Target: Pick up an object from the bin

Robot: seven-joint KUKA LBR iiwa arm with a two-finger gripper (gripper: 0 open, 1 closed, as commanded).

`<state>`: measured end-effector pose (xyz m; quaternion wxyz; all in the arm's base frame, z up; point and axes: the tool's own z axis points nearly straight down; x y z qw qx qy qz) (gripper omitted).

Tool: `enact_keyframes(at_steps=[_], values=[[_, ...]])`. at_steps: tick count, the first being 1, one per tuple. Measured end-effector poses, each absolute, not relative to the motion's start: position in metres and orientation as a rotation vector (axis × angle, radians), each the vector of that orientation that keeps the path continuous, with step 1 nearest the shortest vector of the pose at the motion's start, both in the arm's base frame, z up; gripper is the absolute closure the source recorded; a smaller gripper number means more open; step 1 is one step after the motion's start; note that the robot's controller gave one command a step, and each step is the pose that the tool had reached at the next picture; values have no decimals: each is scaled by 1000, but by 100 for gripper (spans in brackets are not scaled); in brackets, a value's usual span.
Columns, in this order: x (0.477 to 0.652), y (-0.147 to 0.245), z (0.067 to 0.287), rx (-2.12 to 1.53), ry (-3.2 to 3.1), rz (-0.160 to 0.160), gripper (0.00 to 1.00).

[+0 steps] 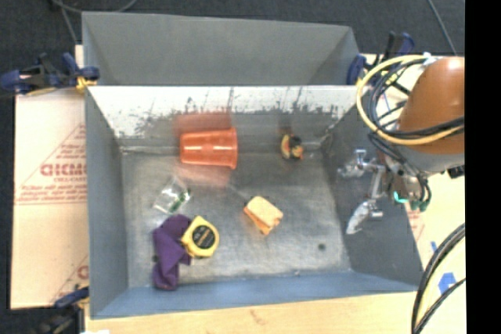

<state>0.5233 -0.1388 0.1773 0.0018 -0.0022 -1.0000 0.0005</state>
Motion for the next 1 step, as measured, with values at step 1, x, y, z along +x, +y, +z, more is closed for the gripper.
enact_keyframes(at_steps=[1], values=[[525, -138, 182, -1, -3145, 4, 0]])
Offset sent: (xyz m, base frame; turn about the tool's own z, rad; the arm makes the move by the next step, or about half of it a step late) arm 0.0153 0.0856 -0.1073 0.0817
